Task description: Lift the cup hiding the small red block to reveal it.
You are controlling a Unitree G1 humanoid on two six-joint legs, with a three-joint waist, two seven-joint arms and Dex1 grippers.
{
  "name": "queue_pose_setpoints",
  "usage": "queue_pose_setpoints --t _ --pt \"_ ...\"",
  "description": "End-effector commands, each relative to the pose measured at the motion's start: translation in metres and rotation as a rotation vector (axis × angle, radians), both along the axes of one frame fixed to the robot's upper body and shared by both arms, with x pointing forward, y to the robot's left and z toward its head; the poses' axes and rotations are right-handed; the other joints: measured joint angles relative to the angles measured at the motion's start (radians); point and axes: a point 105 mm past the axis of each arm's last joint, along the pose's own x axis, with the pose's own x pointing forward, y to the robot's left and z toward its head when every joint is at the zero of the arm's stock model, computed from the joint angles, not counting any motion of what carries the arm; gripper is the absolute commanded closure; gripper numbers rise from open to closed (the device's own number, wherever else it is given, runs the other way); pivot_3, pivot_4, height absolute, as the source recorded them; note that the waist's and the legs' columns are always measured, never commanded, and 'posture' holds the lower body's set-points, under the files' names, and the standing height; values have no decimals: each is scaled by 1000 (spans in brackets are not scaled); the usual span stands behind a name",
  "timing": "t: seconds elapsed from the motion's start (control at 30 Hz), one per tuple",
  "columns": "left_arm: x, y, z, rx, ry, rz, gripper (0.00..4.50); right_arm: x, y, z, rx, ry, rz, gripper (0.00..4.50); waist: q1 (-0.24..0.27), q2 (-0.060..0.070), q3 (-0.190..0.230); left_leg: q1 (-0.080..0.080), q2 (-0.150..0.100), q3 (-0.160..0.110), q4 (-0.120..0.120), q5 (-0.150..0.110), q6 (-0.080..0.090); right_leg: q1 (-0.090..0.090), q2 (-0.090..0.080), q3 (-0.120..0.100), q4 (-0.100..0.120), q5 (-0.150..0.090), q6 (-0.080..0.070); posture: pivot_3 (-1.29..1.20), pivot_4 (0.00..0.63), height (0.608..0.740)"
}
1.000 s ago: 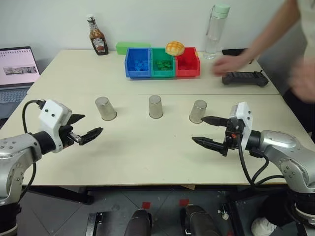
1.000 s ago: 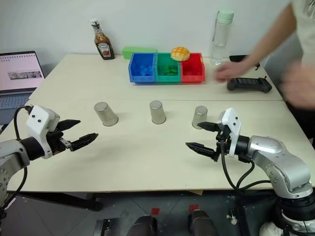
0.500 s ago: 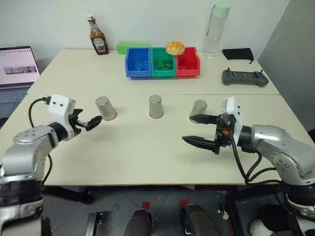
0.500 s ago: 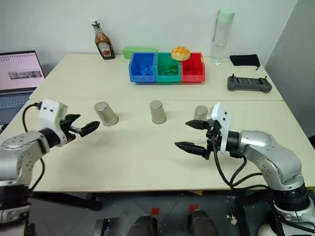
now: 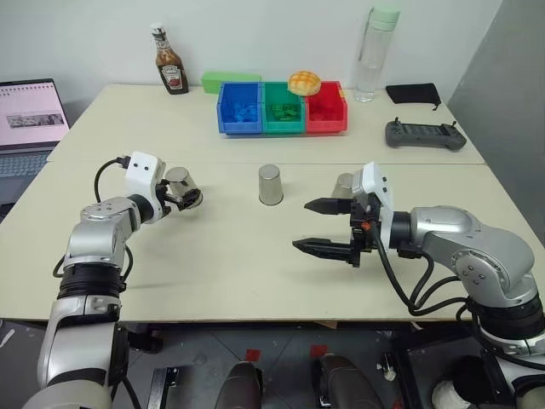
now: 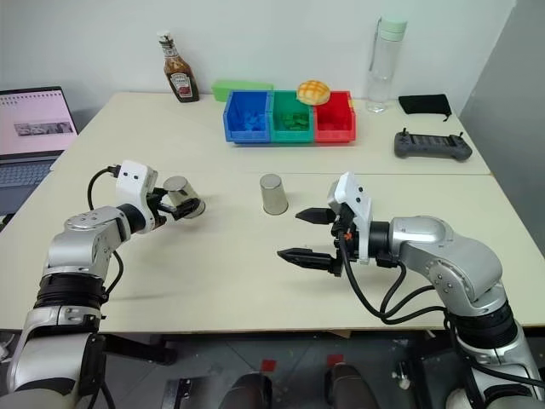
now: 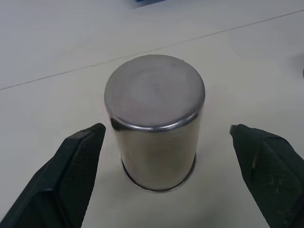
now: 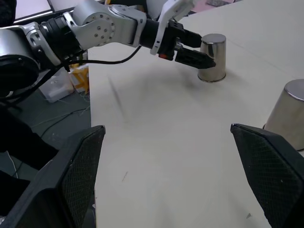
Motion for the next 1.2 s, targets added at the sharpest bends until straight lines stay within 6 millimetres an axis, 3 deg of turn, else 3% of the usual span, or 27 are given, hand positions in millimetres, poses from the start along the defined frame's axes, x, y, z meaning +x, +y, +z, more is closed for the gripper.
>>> queue_pose_setpoints --t 0.03,0.33,0.6,0.8,0.9,1.03,1.1,1.2 --pt "13 -1 11 27 -50 17 39 -5 2 10 5 -50 21 0 0 0 0 0 0 0 0 0 0 0 0 0 0 0 0 0 150 740" --pt "28 -8 6 9 -41 33 39 -6 3 9 3 -54 22 0 0 0 0 0 0 0 0 0 0 0 0 0 0 0 0 0 150 740" --pt "30 -5 7 -27 -57 50 1612 -5 1 7 -1 -55 10 0 -1 0 0 0 0 0 0 0 0 0 0 0 0 0 0 0 150 740" --pt "29 -12 38 -189 -186 4 1743 -5 2 7 -1 -60 12 0 0 0 0 0 0 0 0 0 0 0 0 0 0 0 0 0 150 740" --pt "27 1 59 -159 -266 38 1743 -5 3 7 2 -65 15 0 0 0 0 -1 0 -1 0 0 0 0 0 -1 0 0 0 0 150 740" --pt "23 27 71 -100 -299 135 1743 -4 3 7 2 -69 15 0 -4 0 0 -1 0 -1 0 0 0 0 0 -1 0 0 0 0 150 740" --pt "19 51 64 -49 -268 230 1743 -3 3 7 4 -74 13 0 -4 0 0 -1 0 -1 0 0 0 -1 0 -1 1 0 0 0 150 740" --pt "17 60 53 -19 -230 267 1743 -2 4 7 7 -76 13 0 -5 0 0 0 0 -1 0 0 0 -1 0 -1 1 0 0 0 150 740"
